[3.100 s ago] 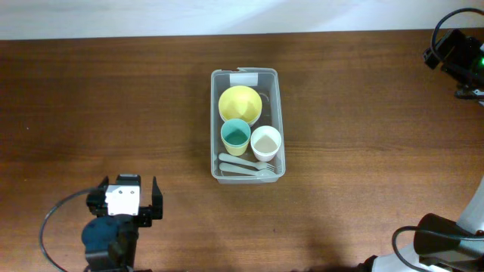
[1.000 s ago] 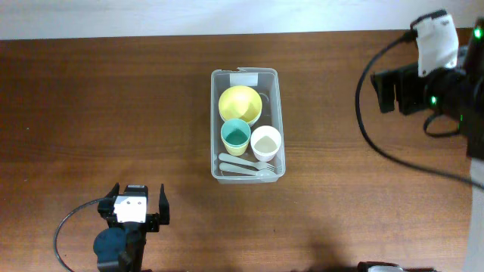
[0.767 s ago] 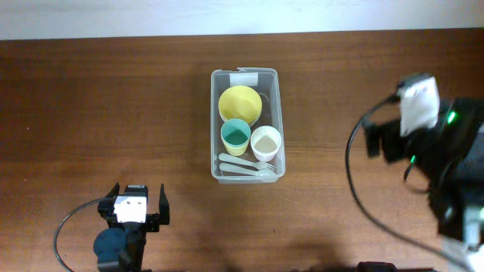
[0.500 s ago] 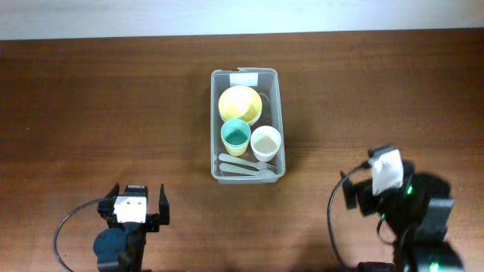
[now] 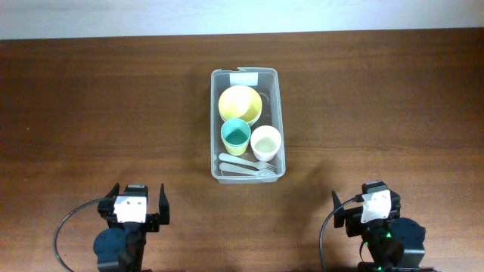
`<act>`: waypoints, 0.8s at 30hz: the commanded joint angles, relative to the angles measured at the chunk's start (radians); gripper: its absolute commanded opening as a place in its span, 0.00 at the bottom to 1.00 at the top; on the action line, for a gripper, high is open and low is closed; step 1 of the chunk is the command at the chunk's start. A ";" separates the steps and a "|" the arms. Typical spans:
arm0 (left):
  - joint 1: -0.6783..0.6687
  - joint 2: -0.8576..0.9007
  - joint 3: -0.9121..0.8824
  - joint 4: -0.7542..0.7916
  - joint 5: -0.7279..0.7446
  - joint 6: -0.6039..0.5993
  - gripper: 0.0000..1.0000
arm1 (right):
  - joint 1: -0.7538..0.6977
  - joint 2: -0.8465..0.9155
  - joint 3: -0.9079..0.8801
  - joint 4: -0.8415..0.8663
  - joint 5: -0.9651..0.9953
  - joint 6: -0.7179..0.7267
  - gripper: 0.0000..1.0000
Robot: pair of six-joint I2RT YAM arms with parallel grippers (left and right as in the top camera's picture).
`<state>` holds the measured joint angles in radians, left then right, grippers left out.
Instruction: Pack container
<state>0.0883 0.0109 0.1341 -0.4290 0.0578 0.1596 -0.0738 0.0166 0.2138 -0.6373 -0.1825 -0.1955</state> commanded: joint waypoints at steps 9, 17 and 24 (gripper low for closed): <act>0.006 -0.006 -0.008 0.002 0.018 -0.013 1.00 | 0.002 -0.013 -0.054 0.006 0.049 0.047 0.99; 0.006 -0.006 -0.008 0.003 0.018 -0.013 1.00 | 0.002 -0.013 -0.054 0.006 0.049 0.047 0.99; 0.006 -0.006 -0.008 0.003 0.018 -0.013 1.00 | 0.002 -0.013 -0.054 0.006 0.049 0.047 0.99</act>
<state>0.0883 0.0109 0.1341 -0.4286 0.0574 0.1596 -0.0738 0.0139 0.1669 -0.6369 -0.1497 -0.1570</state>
